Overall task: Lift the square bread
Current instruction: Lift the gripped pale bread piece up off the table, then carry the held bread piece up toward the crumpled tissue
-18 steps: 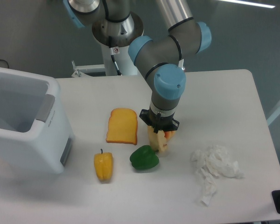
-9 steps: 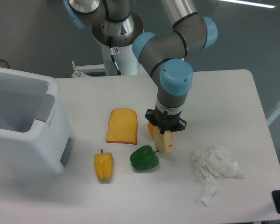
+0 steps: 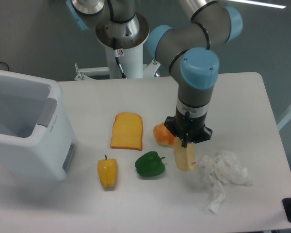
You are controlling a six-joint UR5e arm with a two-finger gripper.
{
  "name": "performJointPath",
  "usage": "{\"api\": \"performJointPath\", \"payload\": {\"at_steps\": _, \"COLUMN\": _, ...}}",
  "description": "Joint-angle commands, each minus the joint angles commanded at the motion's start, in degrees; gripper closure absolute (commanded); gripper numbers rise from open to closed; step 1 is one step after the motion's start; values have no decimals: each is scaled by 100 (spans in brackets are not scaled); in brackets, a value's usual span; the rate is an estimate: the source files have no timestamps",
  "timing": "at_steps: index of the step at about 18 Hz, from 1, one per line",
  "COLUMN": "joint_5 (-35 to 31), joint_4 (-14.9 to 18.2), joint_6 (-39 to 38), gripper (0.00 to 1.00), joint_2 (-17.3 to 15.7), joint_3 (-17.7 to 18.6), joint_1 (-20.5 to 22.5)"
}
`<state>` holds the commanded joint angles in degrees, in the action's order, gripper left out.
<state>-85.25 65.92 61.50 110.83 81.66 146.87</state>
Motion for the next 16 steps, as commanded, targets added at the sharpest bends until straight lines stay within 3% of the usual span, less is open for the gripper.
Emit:
{"api": "performJointPath", "payload": {"at_steps": 2, "joint_5": -17, "joint_4": 113, "joint_6": 483, "gripper": 100, "joint_2": 53, "joint_3": -176, "joint_1": 96}}
{"api": "performJointPath", "payload": {"at_steps": 6, "joint_5": -53, "joint_4": 913, "joint_6": 1257, "gripper": 100, "joint_2": 211, "joint_3": -826, "joint_1": 158}}
{"api": "performJointPath", "payload": {"at_steps": 10, "joint_5": -114, "joint_4": 1168, "joint_6": 1803, "gripper": 100, "joint_2": 290, "joint_3": -1134, "joint_1": 219}}
{"api": "performJointPath", "payload": {"at_steps": 13, "joint_5": -149, "joint_4": 1616, "joint_6": 2277, "gripper": 100, "joint_2": 334, "joint_3": -1433, "joint_1": 307}}
{"api": "performJointPath", "payload": {"at_steps": 16, "joint_5": -307, "joint_4": 1705, "joint_6": 2427, "gripper": 100, "joint_2": 316, "joint_3": -1469, "joint_1": 378}}
